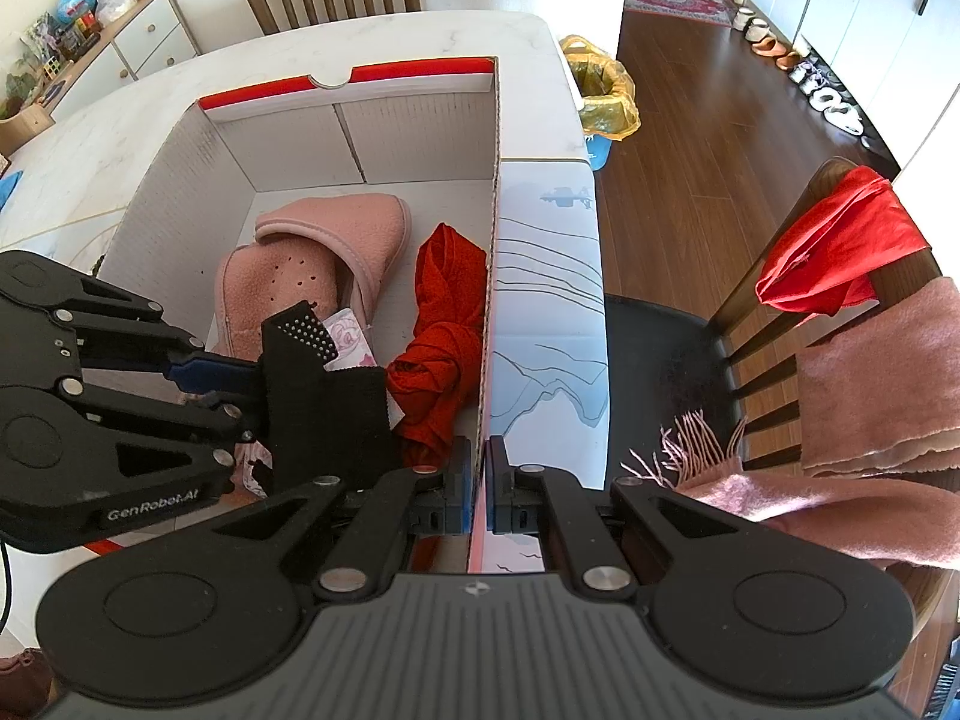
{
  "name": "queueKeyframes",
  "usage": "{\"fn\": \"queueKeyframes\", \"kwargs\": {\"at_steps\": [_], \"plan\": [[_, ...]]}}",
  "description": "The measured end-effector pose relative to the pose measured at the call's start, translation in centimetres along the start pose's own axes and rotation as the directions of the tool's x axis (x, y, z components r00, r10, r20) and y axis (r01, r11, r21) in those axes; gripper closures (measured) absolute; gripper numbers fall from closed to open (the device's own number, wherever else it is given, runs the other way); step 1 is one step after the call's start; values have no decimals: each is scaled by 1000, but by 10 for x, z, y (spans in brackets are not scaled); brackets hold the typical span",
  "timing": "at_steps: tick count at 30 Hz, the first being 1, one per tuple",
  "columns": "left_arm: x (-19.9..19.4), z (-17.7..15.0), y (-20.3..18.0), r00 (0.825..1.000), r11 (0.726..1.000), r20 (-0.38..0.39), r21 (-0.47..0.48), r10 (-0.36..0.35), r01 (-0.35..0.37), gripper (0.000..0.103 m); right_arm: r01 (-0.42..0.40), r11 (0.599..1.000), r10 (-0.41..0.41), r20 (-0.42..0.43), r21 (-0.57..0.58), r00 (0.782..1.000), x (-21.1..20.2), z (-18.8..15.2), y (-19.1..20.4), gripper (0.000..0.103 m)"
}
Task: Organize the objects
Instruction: 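Lower the black cloth into the box onto the mask and open the left tool, then move the left tool back to the pile toward the pink plush doll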
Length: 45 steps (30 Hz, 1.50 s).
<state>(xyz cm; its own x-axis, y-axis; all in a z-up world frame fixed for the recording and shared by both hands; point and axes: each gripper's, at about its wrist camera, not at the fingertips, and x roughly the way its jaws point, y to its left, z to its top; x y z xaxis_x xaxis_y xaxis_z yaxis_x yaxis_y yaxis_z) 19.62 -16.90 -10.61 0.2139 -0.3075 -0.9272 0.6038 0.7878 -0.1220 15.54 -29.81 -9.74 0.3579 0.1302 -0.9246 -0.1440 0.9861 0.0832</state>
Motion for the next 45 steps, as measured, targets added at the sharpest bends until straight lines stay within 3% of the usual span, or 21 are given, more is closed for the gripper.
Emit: {"fn": "queueKeyframes", "kwargs": {"at_steps": [2, 12, 14, 18, 23, 34, 45], "plan": [[0, 0, 2, 1000, 1000, -2, -11, 2, -2, 71, 0, 1000, 0, 0, 1, 1000, 0, 0, 0, 100], [-13, -5, 5, 1000, 999, 25, -44, -6, 7, 49, 0, 1000, 0, 0, 0, 1000, 0, 0, 0, 100], [-20, -7, 6, 999, 999, 46, -49, 2, 0, 40, 0, 1000, 0, 0, -1, 1000, 0, 0, 0, 100], [-37, -9, 8, 997, 998, 81, -62, -2, 7, 38, 0, 1000, 0, 0, -1, 1000, 0, 0, 0, 100], [-65, -15, 6, 989, 999, 145, -54, -1, 9, 24, 0, 1000, 0, 0, 0, 1000, 0, 0, 0, 100], [-108, -42, 19, 975, 996, 215, -89, 47, -29, 18, 1, 1000, -1, -1, -2, 1000, 0, 0, 0, 100], [-145, -74, 63, 956, 967, 257, -241, 145, -81, 11, 2, 1000, -2, -3, -3, 1000, 1, -1, -1, 100]]}}
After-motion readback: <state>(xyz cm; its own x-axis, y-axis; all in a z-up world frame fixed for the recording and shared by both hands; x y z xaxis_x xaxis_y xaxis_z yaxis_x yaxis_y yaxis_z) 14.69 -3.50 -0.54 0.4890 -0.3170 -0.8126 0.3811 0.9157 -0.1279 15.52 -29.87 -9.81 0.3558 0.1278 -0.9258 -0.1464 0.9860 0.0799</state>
